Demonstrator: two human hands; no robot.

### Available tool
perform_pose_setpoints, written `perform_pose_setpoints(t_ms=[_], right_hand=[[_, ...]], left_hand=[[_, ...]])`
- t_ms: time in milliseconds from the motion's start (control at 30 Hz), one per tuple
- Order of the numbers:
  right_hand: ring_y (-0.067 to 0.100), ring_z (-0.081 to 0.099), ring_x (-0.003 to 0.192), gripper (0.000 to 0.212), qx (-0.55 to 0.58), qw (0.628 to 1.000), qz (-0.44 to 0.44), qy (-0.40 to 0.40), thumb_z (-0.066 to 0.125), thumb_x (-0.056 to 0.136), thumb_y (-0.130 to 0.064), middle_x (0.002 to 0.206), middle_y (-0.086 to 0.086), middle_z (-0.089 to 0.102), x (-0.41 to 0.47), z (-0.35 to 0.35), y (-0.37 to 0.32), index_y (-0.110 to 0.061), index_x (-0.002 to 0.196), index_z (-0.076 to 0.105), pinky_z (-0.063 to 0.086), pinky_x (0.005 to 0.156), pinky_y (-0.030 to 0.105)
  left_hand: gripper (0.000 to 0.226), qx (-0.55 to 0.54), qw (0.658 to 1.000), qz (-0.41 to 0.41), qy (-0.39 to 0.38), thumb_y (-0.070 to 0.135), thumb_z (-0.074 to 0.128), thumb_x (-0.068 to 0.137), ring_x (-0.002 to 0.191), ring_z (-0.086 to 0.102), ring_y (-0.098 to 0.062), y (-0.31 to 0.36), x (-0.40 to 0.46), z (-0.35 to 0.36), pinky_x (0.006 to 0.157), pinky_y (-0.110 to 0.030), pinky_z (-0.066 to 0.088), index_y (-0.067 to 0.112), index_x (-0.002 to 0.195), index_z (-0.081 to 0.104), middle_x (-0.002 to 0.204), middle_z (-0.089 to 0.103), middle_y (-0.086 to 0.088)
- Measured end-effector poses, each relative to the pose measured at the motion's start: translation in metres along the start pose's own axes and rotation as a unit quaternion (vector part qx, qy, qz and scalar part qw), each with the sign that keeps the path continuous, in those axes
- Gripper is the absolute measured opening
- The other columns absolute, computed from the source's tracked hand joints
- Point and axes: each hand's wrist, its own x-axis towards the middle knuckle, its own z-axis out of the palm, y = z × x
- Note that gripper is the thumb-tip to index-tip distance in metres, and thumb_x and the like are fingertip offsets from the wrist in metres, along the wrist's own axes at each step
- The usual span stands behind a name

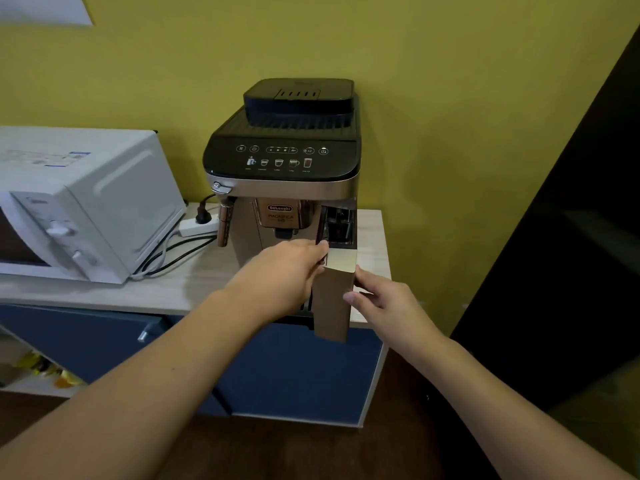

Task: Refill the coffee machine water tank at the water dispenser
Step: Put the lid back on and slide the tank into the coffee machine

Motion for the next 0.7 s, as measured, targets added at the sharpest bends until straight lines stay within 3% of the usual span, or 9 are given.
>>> perform_pose_setpoints(t_ms=[100,200,267,433,600,700], right_hand=[[0.002,0.061,0.109,0.038,-0.057,0.997,-0.040,0.031,0.054,0.099,-0.029,0.122,-0.014,0.063,0.000,0.004,-0.001,-0.025,0.136,0.053,0.052,0.092,0.024],[0.004,0.060,0.111,0.041,-0.094,0.994,-0.051,0.039,0.052,0.099,-0.034,0.124,-0.011,0.064,0.002,0.007,0.003,-0.023,0.138,0.051,0.052,0.090,0.023],[0.003,0.060,0.105,0.039,-0.101,0.993,-0.046,0.044,0.051,0.099,-0.033,0.121,-0.010,0.066,0.007,0.008,0.004,-0.023,0.137,0.052,0.049,0.081,0.014],[0.000,0.055,0.076,0.031,-0.092,0.993,-0.002,0.078,0.052,0.100,-0.028,0.098,-0.006,0.065,0.030,0.007,0.004,-0.015,0.127,0.058,0.037,0.055,0.006],[-0.014,0.052,0.075,0.034,-0.108,0.992,-0.016,0.061,0.051,0.100,-0.028,0.107,-0.007,0.067,0.038,0.004,0.007,-0.020,0.133,0.056,0.039,0.060,0.006],[-0.017,0.053,0.079,0.033,-0.106,0.992,-0.029,0.059,0.052,0.100,-0.026,0.113,-0.006,0.067,0.041,0.002,0.009,-0.021,0.133,0.056,0.039,0.064,0.003]], left_hand=[[0.041,0.017,0.999,0.034,0.010,0.029,0.044,0.101,0.119,0.053,-0.022,-0.007,0.004,0.000,0.096,-0.041,0.046,0.024,0.142,0.046,0.138,0.055,0.001],[0.047,0.052,0.998,0.044,0.012,0.029,0.041,0.103,0.131,0.046,-0.022,-0.013,0.004,0.007,0.102,-0.037,0.043,0.027,0.149,0.034,0.151,0.043,0.002],[0.051,0.079,0.996,0.038,0.016,0.024,0.042,0.103,0.136,0.041,-0.022,-0.012,0.008,0.012,0.105,-0.035,0.040,0.025,0.152,0.027,0.155,0.036,-0.001],[0.051,0.074,0.996,0.000,0.047,0.015,0.044,0.101,0.121,0.053,-0.025,-0.009,0.028,0.017,0.090,-0.034,0.045,0.018,0.150,0.031,0.142,0.051,-0.003],[0.066,0.060,0.994,-0.010,0.088,0.001,0.050,0.091,0.132,0.042,-0.029,-0.001,0.014,0.026,0.100,-0.039,0.042,0.010,0.152,0.026,0.154,0.033,-0.010],[0.070,0.105,0.985,0.063,0.123,-0.006,0.061,0.075,0.119,0.053,-0.037,-0.004,-0.006,0.040,0.093,-0.047,0.049,-0.004,0.142,0.041,0.143,0.045,-0.023]])
